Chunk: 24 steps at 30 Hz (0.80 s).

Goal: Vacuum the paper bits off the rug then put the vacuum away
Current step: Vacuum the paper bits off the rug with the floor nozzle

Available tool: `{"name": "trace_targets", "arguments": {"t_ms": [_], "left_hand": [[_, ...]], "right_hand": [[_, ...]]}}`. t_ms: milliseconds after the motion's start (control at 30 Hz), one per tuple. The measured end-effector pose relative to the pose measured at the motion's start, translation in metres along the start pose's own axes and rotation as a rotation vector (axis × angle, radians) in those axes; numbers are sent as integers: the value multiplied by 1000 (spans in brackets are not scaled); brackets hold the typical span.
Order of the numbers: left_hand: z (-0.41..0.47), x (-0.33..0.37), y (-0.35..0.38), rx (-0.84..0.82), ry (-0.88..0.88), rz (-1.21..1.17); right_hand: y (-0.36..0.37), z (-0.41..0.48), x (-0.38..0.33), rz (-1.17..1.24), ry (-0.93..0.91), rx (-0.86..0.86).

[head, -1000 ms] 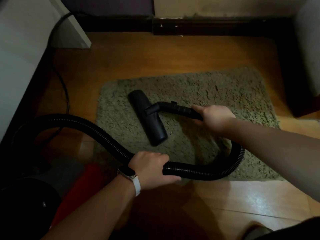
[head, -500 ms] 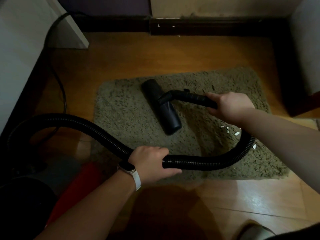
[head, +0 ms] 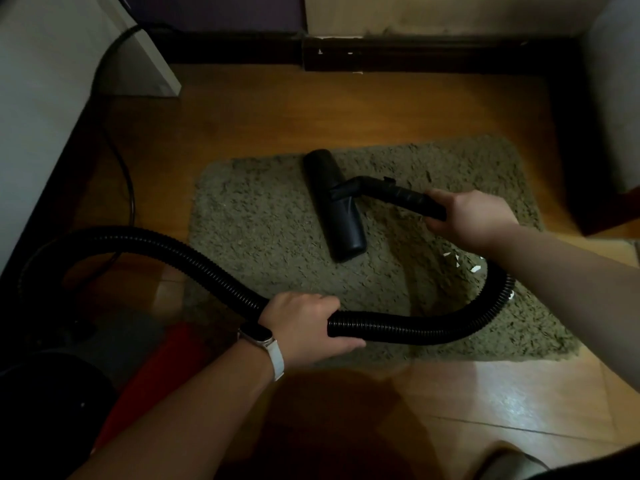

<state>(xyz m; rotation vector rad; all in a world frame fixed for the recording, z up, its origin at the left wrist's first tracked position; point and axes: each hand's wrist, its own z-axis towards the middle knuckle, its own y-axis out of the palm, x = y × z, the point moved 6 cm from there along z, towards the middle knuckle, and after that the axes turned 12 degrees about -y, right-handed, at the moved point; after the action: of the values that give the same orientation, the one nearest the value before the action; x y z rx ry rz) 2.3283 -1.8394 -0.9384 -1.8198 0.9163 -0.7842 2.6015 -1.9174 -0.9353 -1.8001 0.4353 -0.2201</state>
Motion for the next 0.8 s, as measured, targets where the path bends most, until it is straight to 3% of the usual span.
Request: {"name": "trace_targets", "arguments": {"t_ms": [300, 800], "left_hand": [[3, 11, 1, -56, 85, 101], [42, 76, 11, -136, 154, 230]], "right_hand": [[23, -12, -23, 20, -163, -49], [51, -178, 112, 238, 315, 91]]}}
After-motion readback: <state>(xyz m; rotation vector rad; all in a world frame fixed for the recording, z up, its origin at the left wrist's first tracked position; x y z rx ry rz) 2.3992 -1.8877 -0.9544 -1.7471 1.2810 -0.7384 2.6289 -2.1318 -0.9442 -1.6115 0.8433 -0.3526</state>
